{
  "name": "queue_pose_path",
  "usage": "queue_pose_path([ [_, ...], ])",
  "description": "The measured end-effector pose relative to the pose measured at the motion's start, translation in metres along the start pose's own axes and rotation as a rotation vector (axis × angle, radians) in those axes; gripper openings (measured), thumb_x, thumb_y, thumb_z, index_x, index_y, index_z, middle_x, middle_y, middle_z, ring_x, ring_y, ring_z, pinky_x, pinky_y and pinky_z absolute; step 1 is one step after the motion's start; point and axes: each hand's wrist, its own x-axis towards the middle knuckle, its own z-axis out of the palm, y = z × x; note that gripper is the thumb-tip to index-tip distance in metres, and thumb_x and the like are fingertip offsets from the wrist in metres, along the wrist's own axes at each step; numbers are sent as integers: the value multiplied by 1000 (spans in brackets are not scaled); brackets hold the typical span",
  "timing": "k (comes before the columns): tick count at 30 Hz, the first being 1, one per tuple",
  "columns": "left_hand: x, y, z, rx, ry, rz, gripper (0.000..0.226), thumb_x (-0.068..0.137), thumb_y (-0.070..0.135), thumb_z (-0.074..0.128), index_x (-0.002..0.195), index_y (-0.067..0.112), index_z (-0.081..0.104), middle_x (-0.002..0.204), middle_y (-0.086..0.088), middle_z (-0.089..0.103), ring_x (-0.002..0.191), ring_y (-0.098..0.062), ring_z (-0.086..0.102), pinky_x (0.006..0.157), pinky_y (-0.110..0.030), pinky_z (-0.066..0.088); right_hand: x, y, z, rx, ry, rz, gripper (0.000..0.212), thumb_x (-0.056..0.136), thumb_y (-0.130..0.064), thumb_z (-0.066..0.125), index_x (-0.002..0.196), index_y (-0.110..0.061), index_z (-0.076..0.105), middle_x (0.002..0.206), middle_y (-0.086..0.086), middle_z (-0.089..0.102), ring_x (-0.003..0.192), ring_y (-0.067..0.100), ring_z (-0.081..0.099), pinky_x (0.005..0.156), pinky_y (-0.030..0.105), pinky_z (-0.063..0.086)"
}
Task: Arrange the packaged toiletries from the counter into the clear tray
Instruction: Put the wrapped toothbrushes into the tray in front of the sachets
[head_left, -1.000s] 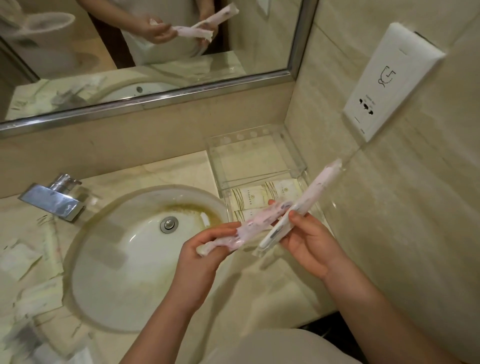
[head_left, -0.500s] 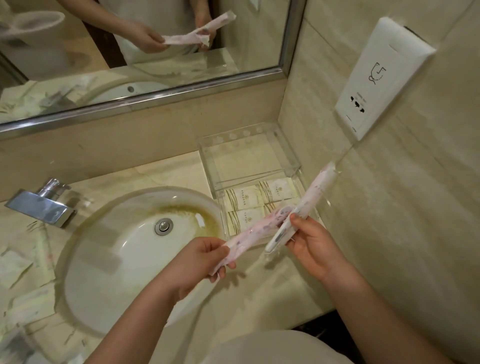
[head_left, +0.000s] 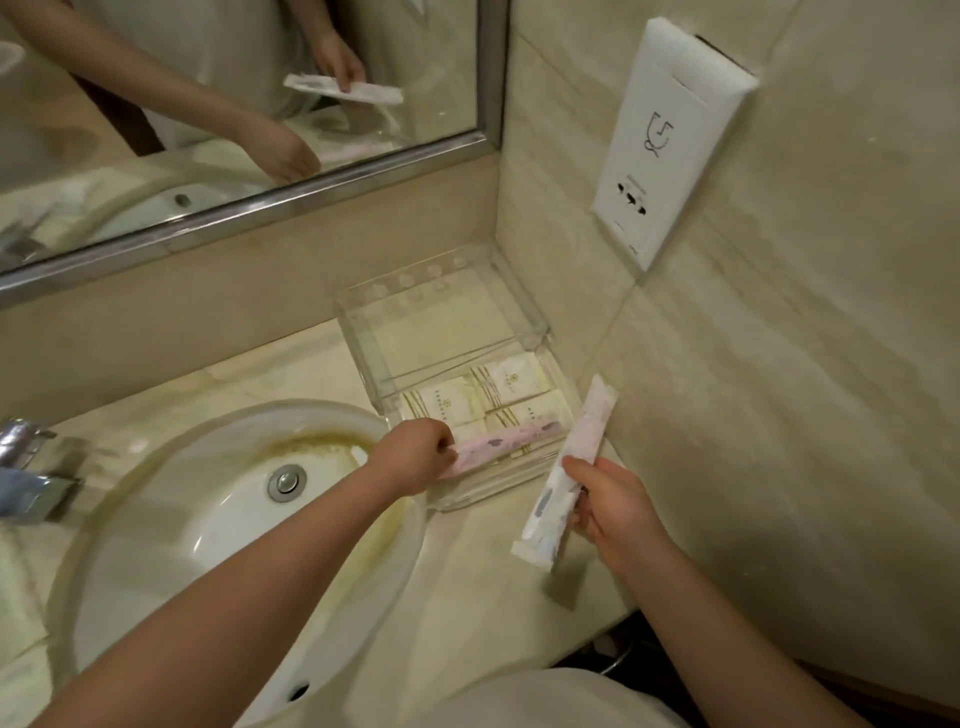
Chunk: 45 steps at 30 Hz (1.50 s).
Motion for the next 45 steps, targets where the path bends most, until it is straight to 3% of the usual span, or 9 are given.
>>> queue_pose_path([
  [5, 2, -1, 9, 230, -14, 37, 21, 88, 16, 47, 71, 14, 58, 69, -2, 57, 71, -24, 54, 54, -29, 34, 2, -3, 16, 49, -49, 63, 14, 93, -8, 62, 106, -3, 65, 92, 15, 74, 57, 14, 70, 40, 21, 43],
  [8, 4, -5, 14, 362, -48, 50, 11, 86, 18, 50, 77, 21, 56, 77, 2, 57, 82, -23, 50, 68, -33, 33, 8, -13, 30, 88, -32, 71, 14, 92, -9, 64, 104, -3, 66, 97, 17, 75, 68, 18, 74, 42, 21, 48],
  [13, 7, -6, 20, 347, 17, 9, 19, 86, 33, 59, 72, 20, 59, 77, 0, 61, 87, -22, 46, 76, -37, 29, 27, -24, 42, -25, 58, 58, 17, 87, -18, 69, 102, -9, 72, 63, 0, 64, 53, 7, 55, 41, 20, 33],
  [15, 4, -9, 20, 193, 76, -5, 21, 79, 35, 67, 70, 25, 51, 77, 4, 57, 88, -22, 51, 78, -38, 37, 34, -26, 48, -37, 60, 73, 17, 87, -19, 69, 100, -9, 72, 60, 0, 61, 46, 4, 52, 40, 20, 32],
  [20, -23, -17, 14, -609, 293, -137, 41, 84, 20, 66, 123, 27, 56, 97, 9, 61, 91, -12, 60, 76, -31, 47, 39, -29, 71, -22, -23, 128, 17, 90, -16, 68, 103, -5, 70, 67, 2, 68, 48, 2, 60, 43, 17, 38],
  [26, -20, -30, 16, -864, 401, -285, 8, 83, 18, 73, 87, 16, 67, 76, -3, 63, 64, -17, 52, 65, -32, 43, 43, -26, 85, 1, -51, 152, 20, 93, -23, 65, 106, -9, 68, 74, 2, 69, 54, 6, 62, 45, 20, 37],
  [35, -16, -35, 22, -339, 357, -219, 15, 82, 35, 67, 89, 21, 68, 74, 5, 67, 73, -18, 62, 62, -29, 46, 79, -40, 50, -491, 245, -216, 32, 90, -22, 64, 119, -15, 56, 107, 7, 70, 52, 3, 64, 46, 22, 43],
  [38, -14, -29, 27, -3, 385, -127, 26, 82, 40, 62, 95, 20, 71, 86, -1, 70, 80, -23, 64, 69, -35, 51, 83, -35, 45, -709, 275, -282, 25, 88, -25, 65, 111, -19, 57, 110, 4, 70, 70, 15, 70, 63, 28, 51],
  [45, -30, -16, 50, 187, 465, -30, 52, 82, 32, 61, 128, 8, 58, 135, -18, 54, 118, -38, 50, 92, -46, 46, 75, -29, 41, -1173, 381, -626, 34, 87, -24, 66, 120, -25, 60, 116, 2, 62, 102, 24, 61, 77, 34, 46],
])
